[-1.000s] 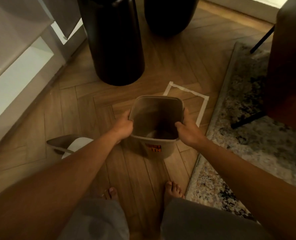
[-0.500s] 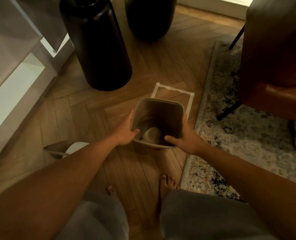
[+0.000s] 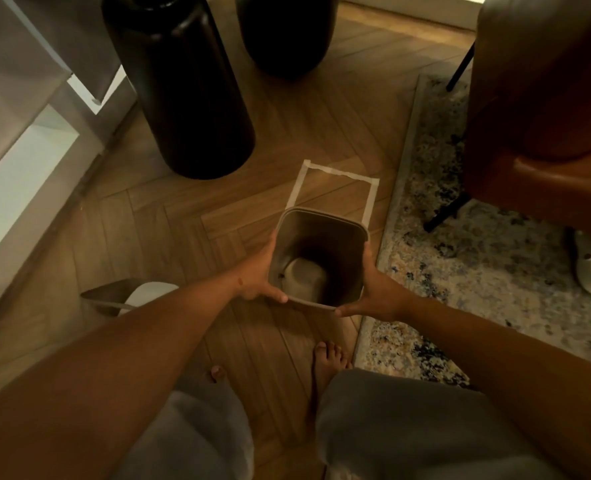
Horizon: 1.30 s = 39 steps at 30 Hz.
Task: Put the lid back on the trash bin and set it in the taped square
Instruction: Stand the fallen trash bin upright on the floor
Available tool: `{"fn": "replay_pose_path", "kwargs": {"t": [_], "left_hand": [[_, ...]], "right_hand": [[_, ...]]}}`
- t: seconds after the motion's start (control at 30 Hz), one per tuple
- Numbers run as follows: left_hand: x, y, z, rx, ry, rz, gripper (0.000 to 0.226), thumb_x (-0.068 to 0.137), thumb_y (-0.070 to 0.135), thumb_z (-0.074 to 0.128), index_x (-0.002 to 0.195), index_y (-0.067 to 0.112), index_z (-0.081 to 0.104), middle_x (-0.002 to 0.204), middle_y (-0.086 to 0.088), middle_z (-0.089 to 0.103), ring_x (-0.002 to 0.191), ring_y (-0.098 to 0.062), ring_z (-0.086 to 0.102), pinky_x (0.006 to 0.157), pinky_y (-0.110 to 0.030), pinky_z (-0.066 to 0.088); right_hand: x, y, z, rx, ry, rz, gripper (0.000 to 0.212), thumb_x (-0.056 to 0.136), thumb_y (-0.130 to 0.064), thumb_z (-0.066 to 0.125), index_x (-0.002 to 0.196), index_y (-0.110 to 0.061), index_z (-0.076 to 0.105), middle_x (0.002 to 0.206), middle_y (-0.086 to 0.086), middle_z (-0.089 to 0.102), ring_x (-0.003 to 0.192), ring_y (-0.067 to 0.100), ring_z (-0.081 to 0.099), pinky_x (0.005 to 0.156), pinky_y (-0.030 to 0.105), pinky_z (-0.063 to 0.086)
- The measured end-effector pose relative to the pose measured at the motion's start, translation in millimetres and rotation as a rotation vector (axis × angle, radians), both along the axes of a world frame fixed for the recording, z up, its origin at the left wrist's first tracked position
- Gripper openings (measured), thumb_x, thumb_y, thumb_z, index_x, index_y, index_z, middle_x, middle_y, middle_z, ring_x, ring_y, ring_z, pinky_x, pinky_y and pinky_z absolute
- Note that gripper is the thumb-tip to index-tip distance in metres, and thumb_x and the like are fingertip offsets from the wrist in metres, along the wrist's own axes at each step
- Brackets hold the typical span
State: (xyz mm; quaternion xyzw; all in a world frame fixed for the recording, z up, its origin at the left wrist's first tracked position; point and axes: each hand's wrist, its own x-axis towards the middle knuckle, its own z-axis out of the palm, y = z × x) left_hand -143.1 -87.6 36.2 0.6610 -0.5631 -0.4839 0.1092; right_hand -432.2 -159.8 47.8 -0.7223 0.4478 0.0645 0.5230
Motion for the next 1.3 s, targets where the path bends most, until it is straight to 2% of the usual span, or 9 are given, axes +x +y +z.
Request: {"fn": "replay_pose_path", "kwargs": {"t": [0.17, 0.27, 0.43, 0.63, 0.77, 0.87, 0.97, 1.13, 1.3], "left_hand": [[3, 0, -5, 0.009, -0.037, -0.011, 0.164, 0.043, 0.056, 0.096, 0.157, 0.044, -0.021, 0.171, -0.003, 0.018, 0.155, -0.026, 0.023, 0.122, -0.054, 0.031], [1, 2, -1, 0.017, -0.036, -0.022, 0.163, 0.047, 0.046, 0.098, 0.158, 0.040, -0.020, 0.169, -0.005, 0.022, 0.154, -0.025, 0.026, 0.122, -0.053, 0.031], [-2, 5, 0, 0.041, -0.061, -0.047, 0.162, 0.054, 0.043, 0.098, 0.157, 0.033, -0.028, 0.172, -0.007, 0.009, 0.156, -0.027, 0.018, 0.125, -0.049, 0.026], [4, 7, 10, 0.063, -0.038, 0.089, 0.140, 0.073, 0.048, 0.088, 0.161, 0.025, -0.018, 0.171, -0.004, 0.015, 0.155, -0.026, 0.023, 0.122, -0.040, 0.026], [27, 4, 29, 0.022, -0.123, 0.254, 0.104, 0.086, 0.054, 0.074, 0.164, 0.025, 0.011, 0.168, -0.010, 0.026, 0.151, -0.029, 0.034, 0.117, -0.044, 0.034], [54, 7, 44, -0.046, -0.105, 0.394, 0.084, 0.092, 0.051, 0.068, 0.161, 0.023, 0.028, 0.162, -0.009, 0.038, 0.145, -0.029, 0.042, 0.116, -0.046, 0.039], [81, 18, 55, -0.109, -0.081, 0.531, 0.076, 0.094, 0.048, 0.067, 0.157, 0.021, 0.036, 0.159, -0.008, 0.044, 0.140, -0.029, 0.047, 0.112, -0.047, 0.044], [122, 59, 53, -0.129, -0.124, 0.726, 0.066, 0.097, 0.039, 0.067, 0.152, 0.012, 0.044, 0.155, -0.012, 0.048, 0.140, -0.030, 0.048, 0.104, -0.031, 0.039], [166, 107, 39, -0.049, -0.144, 0.878, 0.072, 0.095, 0.047, 0.066, 0.153, 0.010, 0.044, 0.155, -0.013, 0.048, 0.140, -0.031, 0.048, 0.115, -0.040, 0.038]], "right_hand": [[-3, 0, 0, 0.002, 0.057, 0.017, 0.167, 0.068, -0.040, 0.098, 0.151, -0.026, -0.046, 0.172, 0.007, 0.026, 0.154, 0.025, 0.035, 0.113, 0.028, 0.037], [-6, 1, -1, -0.011, 0.091, 0.053, 0.164, 0.070, -0.041, 0.096, 0.152, -0.022, -0.044, 0.170, 0.010, 0.030, 0.151, 0.029, 0.041, 0.110, 0.027, 0.039], [-6, -1, 0, -0.030, 0.162, 0.095, 0.167, 0.065, -0.055, 0.095, 0.153, -0.024, -0.044, 0.174, 0.011, 0.021, 0.153, 0.031, 0.038, 0.121, 0.044, 0.039], [11, -8, 11, -0.224, 0.231, -0.151, 0.146, 0.056, -0.088, 0.073, 0.165, -0.029, -0.004, 0.174, 0.008, -0.003, 0.159, 0.042, 0.011, 0.121, 0.062, 0.033], [31, -20, 35, -0.320, 0.213, -0.187, 0.116, 0.084, -0.067, 0.073, 0.167, -0.017, 0.008, 0.176, 0.011, -0.009, 0.162, 0.037, 0.007, 0.125, 0.052, 0.028], [52, -26, 53, -0.418, 0.116, -0.179, 0.099, 0.092, -0.057, 0.070, 0.167, -0.020, 0.017, 0.177, 0.007, -0.006, 0.162, 0.032, 0.012, 0.125, 0.049, 0.029], [76, -29, 66, -0.482, 0.025, -0.159, 0.093, 0.094, -0.054, 0.069, 0.166, -0.022, 0.019, 0.177, 0.002, -0.002, 0.161, 0.028, 0.015, 0.125, 0.049, 0.030], [128, -22, 79, -0.530, -0.124, -0.091, 0.091, 0.097, -0.045, 0.070, 0.167, -0.021, 0.016, 0.177, 0.002, 0.003, 0.161, 0.025, 0.014, 0.123, 0.040, 0.026], [186, -9, 69, -0.526, -0.152, 0.040, 0.090, 0.098, -0.044, 0.070, 0.166, -0.019, 0.017, 0.177, 0.005, 0.003, 0.161, 0.024, 0.013, 0.119, 0.031, 0.022]]}}
